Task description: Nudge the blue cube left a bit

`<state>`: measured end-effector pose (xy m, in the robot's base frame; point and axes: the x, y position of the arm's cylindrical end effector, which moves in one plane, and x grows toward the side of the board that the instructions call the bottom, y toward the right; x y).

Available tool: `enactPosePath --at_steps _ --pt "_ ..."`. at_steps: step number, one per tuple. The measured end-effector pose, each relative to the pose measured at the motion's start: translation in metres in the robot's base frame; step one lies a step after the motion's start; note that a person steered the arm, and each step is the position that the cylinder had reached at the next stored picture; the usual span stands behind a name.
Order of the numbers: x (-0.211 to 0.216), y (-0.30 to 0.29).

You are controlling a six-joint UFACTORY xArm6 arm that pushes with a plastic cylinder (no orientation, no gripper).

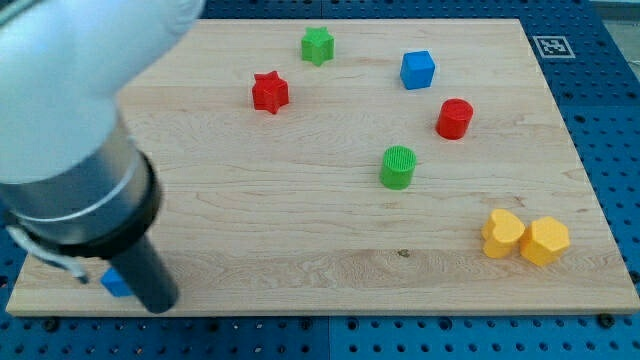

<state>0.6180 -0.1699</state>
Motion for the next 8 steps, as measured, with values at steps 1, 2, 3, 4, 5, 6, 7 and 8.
enactPosePath --at_steps 1,2,3,4,5,6,7,8 --pt "0.0 -0.028" --pt "0.0 -0.03" --pt "0.0 0.002" --pt "-0.026 0.046" --pt "-0.082 0.059" --pt "-0.139 0.071" --pt "-0.185 0.086" --pt "-0.198 0.123"
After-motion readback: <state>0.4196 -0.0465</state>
